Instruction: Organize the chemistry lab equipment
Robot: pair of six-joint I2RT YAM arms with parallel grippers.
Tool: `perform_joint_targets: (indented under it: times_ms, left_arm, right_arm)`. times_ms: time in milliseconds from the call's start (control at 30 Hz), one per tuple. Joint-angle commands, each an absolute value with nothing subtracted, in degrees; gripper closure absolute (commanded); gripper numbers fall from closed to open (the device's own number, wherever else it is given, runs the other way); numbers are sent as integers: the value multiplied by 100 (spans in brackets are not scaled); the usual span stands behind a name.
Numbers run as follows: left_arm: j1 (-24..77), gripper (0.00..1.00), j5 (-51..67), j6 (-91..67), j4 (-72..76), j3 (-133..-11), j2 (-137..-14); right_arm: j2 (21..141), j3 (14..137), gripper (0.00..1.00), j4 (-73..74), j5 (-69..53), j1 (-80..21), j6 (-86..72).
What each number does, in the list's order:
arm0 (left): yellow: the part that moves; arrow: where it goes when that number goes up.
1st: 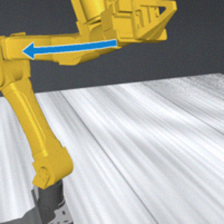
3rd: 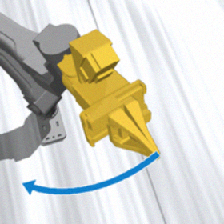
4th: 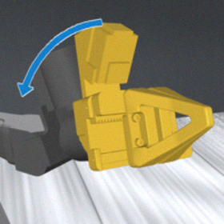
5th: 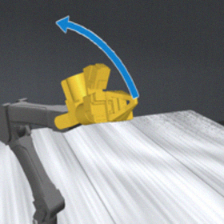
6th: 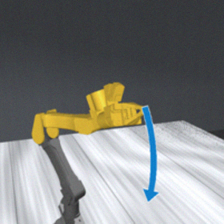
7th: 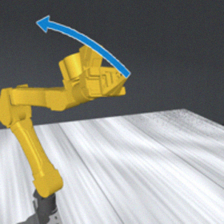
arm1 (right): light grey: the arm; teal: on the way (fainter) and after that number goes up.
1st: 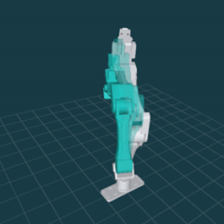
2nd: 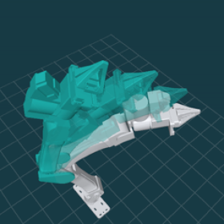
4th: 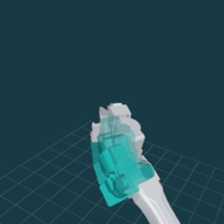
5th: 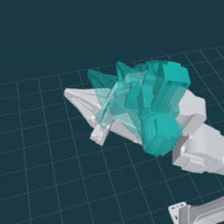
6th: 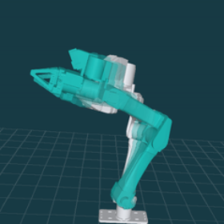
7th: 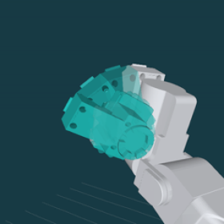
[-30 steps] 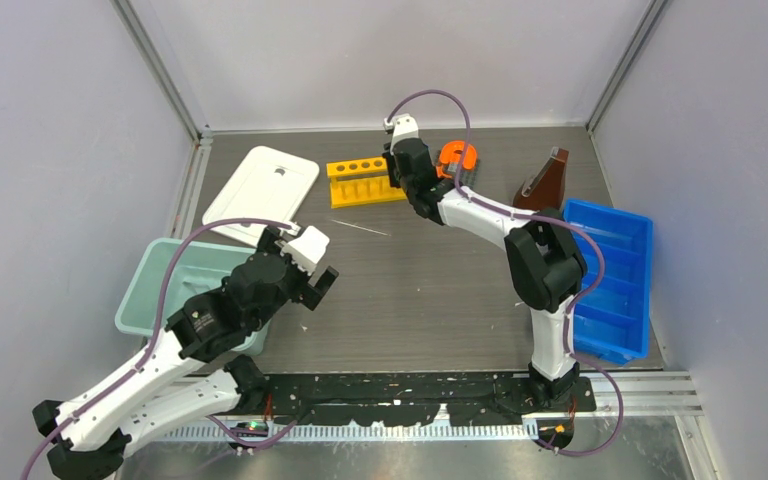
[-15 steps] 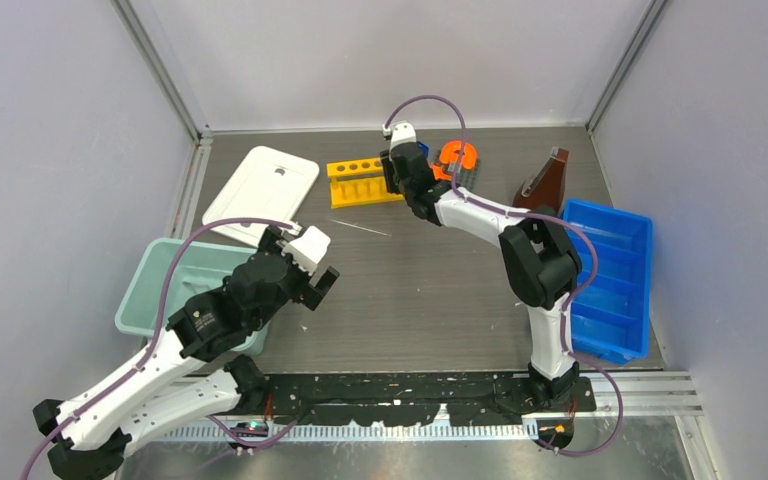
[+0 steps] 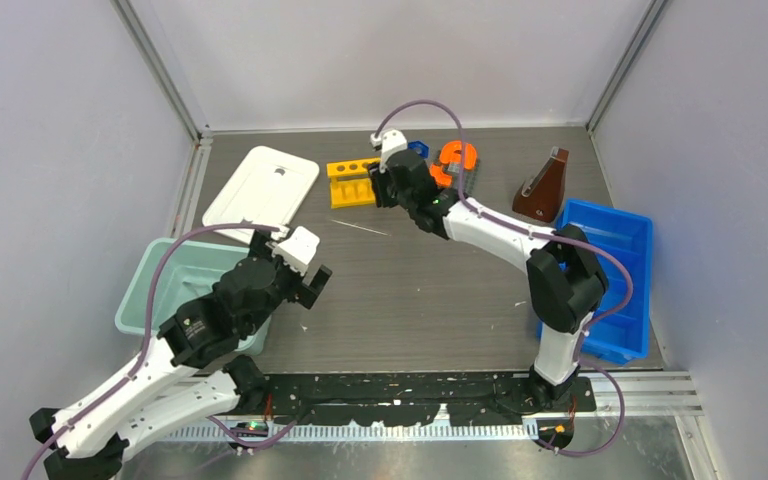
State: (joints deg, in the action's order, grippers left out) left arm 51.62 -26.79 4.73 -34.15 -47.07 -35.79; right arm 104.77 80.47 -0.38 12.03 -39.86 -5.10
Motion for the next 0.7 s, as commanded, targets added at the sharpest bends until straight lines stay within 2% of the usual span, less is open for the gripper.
perform_joint_targets:
  times_ms: [0,233,667]
  left_arm:
    - [5150,1,-2772,450,-3032,-4641,-3376]
    - [5150,4,-3097,471,-3003,-4628,-3217]
    - [5150,5,-3251,555,-2834,-4502,-2959]
  right_arm:
    - [10585,7933,55,-49,964,-4350,-65]
    - [11216,8410,45,581,328,-4382,209]
    - [12200,9153,40,1173,373,-4333,733]
